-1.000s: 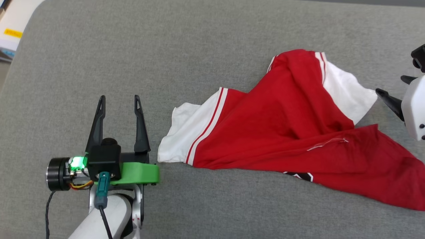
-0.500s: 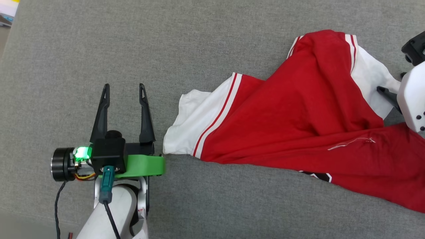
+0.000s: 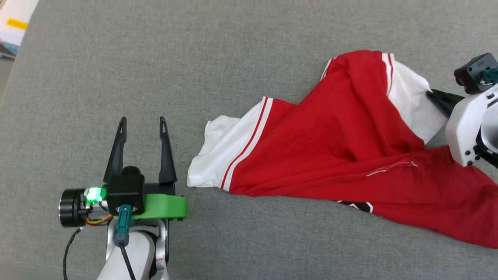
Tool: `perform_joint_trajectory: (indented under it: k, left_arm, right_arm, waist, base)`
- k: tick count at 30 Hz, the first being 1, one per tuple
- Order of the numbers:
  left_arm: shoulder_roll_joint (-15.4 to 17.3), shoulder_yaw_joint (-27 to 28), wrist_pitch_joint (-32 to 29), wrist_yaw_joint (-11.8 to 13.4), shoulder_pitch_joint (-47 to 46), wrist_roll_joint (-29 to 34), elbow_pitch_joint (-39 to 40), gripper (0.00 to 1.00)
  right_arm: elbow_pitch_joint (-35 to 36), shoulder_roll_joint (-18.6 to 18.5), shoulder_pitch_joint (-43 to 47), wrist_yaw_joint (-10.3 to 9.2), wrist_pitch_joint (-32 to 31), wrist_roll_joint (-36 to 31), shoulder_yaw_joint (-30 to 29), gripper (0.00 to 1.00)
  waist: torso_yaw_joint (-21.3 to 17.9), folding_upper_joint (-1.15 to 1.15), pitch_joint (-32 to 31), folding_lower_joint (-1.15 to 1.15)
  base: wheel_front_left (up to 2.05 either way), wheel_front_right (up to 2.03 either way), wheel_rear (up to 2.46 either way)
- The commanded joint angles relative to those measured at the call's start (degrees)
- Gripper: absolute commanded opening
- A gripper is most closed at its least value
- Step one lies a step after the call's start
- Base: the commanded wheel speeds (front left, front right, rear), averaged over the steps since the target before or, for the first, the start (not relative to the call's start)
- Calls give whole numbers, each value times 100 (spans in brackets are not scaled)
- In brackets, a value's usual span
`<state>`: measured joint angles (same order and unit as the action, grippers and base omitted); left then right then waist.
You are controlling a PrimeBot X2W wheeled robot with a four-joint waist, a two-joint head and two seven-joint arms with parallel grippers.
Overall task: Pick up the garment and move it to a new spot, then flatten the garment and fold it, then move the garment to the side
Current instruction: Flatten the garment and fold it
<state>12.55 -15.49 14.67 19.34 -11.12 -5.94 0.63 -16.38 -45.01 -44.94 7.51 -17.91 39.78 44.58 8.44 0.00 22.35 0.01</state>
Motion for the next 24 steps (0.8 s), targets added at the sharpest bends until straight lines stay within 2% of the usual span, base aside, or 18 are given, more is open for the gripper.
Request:
perform_joint_trajectory:
  k: [1,8,15,16,19,24]
  left_arm:
    - [-41,48,32,-56,148,57,-26,100]
    - [-88,170,32,-205,448,151,-85,100]
    - [-104,299,32,-292,707,216,-111,100]
    - [-110,334,32,-303,771,233,-107,100]
    - [-126,365,32,-334,826,258,-99,100]
    - [-182,366,33,-386,761,319,-82,100]
  right_arm:
    - [173,-19,150,-2,146,-72,-77,0]
    - [1398,-135,1036,-2,304,-242,-751,0]
    - [2690,46,2349,-2,-39,-688,-2204,0]
    - [2925,110,2701,-2,-195,-802,-2666,0]
    - [3093,185,3069,-2,-397,-904,-3296,0]
    - [3089,253,3344,-2,-618,-874,-3941,0]
  waist:
    - [-234,0,-372,-1]
    - [-507,0,-815,-1]
    - [-790,0,-1132,-1]
    - [-876,0,-1174,-1]
    - [-963,0,-1190,-1]
    - [-971,0,-1086,-1]
  base:
    - [0,0,0]
    - [0,0,0]
    - [0,0,0]
    - [0,0,0]
    - [0,0,0]
    - [0,0,0]
